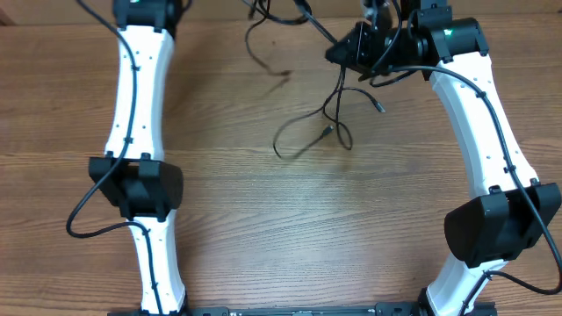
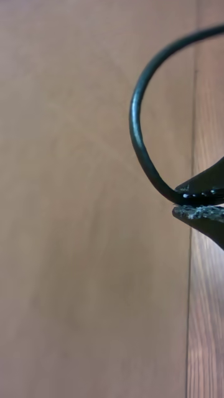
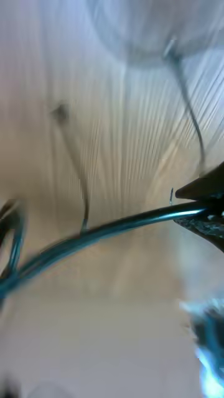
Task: Untangle cables
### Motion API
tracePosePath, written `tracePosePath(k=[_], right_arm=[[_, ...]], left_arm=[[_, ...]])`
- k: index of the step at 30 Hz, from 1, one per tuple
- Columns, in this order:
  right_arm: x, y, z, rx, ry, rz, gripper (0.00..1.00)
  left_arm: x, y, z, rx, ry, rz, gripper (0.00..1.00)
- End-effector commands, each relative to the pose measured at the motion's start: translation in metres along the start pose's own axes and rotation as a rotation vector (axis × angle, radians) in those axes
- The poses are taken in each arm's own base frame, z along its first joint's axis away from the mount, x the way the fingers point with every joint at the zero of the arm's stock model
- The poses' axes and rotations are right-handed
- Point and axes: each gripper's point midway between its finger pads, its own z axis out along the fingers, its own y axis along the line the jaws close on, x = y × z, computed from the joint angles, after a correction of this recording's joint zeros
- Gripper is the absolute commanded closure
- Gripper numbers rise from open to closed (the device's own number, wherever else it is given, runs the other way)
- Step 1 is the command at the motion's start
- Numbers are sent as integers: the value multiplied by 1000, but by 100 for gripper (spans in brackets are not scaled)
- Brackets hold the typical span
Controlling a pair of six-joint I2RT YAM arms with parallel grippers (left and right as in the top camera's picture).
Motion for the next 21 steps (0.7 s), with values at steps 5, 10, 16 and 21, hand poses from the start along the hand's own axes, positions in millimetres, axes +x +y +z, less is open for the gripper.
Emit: tracePosePath(k=[5, 10, 16, 21], right_arm=[[-20, -72, -22, 443, -118, -107, 96], [-12, -140, -76, 917, -138, -52, 96], [-7, -192, -142, 1199, -190, 96, 96], [-8, -213, -154, 1131, -201, 186, 96]], left_arm=[[-27, -30, -28, 156, -30, -3, 96], [-38, -27, -35, 146, -59, 1, 96], [-71, -10, -60, 101, -143, 58, 96], [-98, 9, -87, 57, -208, 69, 96]])
